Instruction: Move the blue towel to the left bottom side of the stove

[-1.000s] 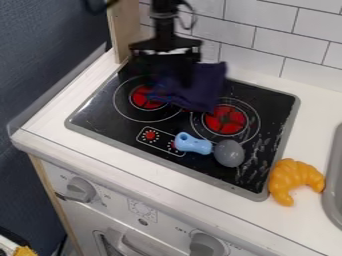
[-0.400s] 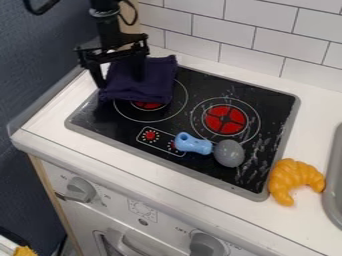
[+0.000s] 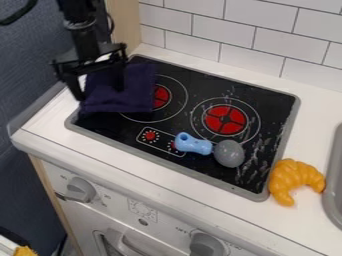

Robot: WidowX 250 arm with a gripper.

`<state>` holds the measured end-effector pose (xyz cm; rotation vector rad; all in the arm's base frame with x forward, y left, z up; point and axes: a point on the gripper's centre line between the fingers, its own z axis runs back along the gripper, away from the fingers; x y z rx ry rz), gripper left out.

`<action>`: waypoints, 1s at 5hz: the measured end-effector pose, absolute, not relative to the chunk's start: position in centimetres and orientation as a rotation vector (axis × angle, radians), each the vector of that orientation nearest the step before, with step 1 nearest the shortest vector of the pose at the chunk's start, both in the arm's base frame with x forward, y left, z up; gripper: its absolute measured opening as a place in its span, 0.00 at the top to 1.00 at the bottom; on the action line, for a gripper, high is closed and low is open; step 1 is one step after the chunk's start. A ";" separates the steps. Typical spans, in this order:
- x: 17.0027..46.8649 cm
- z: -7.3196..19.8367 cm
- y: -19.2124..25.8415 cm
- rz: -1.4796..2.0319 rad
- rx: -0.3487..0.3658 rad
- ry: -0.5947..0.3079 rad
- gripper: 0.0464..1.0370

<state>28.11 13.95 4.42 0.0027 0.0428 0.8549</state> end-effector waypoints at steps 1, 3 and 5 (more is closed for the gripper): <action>26.2 4.4 13.1 0.854 -0.015 0.048 0.04; 24.5 4.6 11.8 0.840 -0.047 0.078 0.04; 25.0 5.4 10.0 0.741 -0.055 0.099 0.04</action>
